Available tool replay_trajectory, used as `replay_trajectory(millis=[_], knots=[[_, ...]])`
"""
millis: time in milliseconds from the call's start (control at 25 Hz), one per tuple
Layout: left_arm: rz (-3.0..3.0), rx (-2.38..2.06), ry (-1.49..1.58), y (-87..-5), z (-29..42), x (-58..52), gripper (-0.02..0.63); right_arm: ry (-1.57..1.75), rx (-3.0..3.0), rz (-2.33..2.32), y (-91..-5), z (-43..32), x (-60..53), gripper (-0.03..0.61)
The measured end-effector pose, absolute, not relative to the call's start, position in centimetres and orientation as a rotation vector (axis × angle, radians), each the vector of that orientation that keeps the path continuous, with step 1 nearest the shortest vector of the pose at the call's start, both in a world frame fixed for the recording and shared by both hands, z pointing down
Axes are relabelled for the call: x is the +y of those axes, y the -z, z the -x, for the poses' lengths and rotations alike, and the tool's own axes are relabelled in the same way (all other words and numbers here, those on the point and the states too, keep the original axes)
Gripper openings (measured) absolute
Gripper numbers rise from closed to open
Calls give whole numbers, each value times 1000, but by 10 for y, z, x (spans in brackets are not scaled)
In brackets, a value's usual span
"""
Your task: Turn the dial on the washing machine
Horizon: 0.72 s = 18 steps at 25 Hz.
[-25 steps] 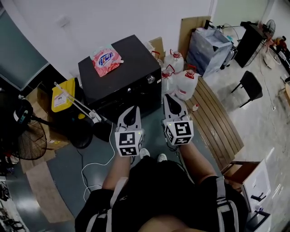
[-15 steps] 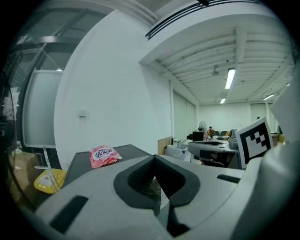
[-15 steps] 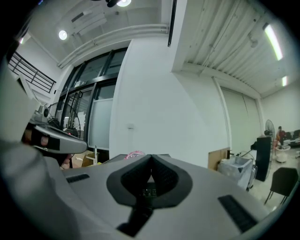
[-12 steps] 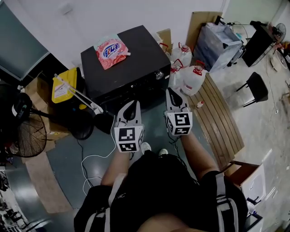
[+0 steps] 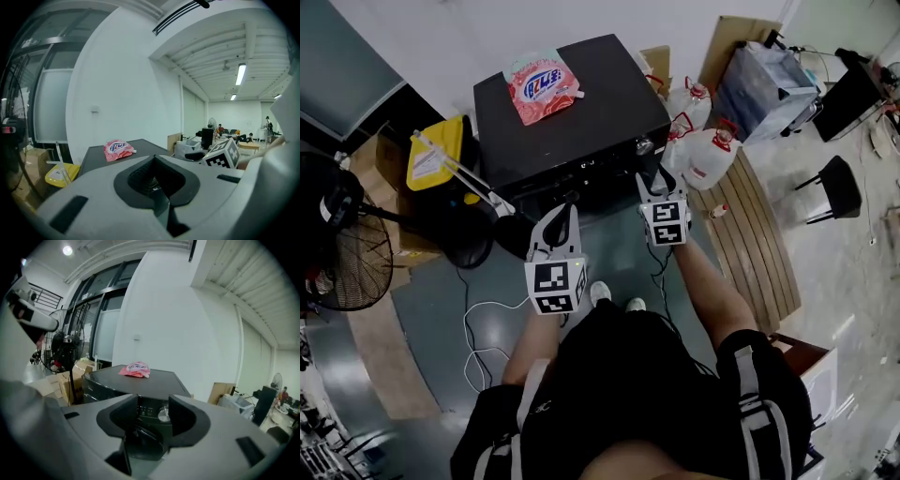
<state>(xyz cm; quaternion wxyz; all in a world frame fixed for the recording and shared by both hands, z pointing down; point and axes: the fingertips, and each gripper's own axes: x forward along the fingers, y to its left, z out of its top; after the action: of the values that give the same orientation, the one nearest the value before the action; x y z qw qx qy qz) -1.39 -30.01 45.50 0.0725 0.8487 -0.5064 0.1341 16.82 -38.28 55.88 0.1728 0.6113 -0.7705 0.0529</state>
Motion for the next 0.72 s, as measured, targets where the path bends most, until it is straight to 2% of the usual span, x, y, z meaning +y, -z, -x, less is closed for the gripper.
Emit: replay_trajectory(millis=[720], knots=[[-2380, -1641, -540, -495, 61, -314, -5, 107, -1804, -1431, -677, -188, -490, 225]])
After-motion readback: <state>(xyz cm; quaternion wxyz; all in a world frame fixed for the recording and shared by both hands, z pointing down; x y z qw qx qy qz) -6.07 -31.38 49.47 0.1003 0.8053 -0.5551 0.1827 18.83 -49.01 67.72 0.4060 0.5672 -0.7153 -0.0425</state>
